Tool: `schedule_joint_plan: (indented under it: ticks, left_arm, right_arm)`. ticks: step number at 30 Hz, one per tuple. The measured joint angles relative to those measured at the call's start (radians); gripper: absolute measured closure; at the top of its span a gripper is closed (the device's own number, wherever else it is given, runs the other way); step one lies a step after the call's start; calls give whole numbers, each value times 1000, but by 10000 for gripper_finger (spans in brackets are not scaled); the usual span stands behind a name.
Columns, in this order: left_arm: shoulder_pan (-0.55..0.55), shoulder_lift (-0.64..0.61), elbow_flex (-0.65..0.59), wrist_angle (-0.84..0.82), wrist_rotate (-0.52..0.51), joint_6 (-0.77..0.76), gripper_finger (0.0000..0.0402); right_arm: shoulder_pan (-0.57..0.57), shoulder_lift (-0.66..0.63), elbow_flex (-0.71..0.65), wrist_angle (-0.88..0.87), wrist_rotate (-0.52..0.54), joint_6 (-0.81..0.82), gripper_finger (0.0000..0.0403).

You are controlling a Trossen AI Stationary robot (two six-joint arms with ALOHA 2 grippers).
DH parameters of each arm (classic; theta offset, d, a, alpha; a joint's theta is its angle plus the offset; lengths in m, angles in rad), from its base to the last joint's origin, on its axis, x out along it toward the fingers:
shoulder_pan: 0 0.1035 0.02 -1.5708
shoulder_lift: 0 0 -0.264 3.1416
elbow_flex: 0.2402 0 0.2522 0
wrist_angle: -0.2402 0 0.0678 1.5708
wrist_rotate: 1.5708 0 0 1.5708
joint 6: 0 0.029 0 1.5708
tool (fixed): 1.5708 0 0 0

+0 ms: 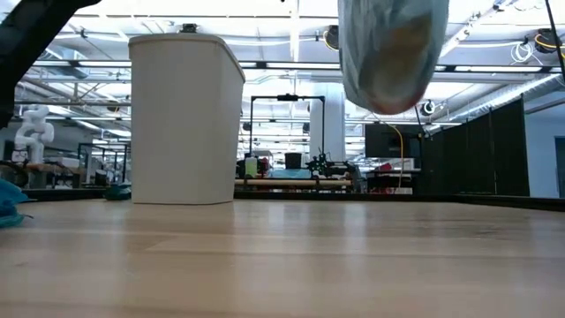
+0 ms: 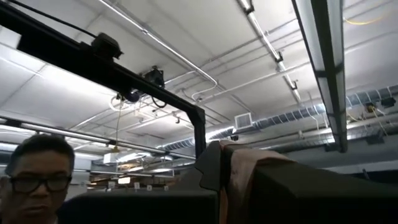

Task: Place trash/remove bag and relplace
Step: Close the blue trash bag

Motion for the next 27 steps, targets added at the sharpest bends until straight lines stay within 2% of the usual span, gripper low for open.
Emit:
schedule_joint_plan:
  ticks: [6,17,23,27]
  left_arm:
    - [0,0,0,-14,0,19,400]
    - [0,-1,0,-33,0,20,401]
    - [0,-1,0,-39,0,19,401]
    - [5,-3,0,-41,67,-14,389]
  right_arm:
    - [1,1,0,-25,2,1,403]
    - [4,2,0,51,-20,13,403]
    - [7,-1,0,-1,-22,12,403]
    - [7,-1,0,-69,-18,-3,403]
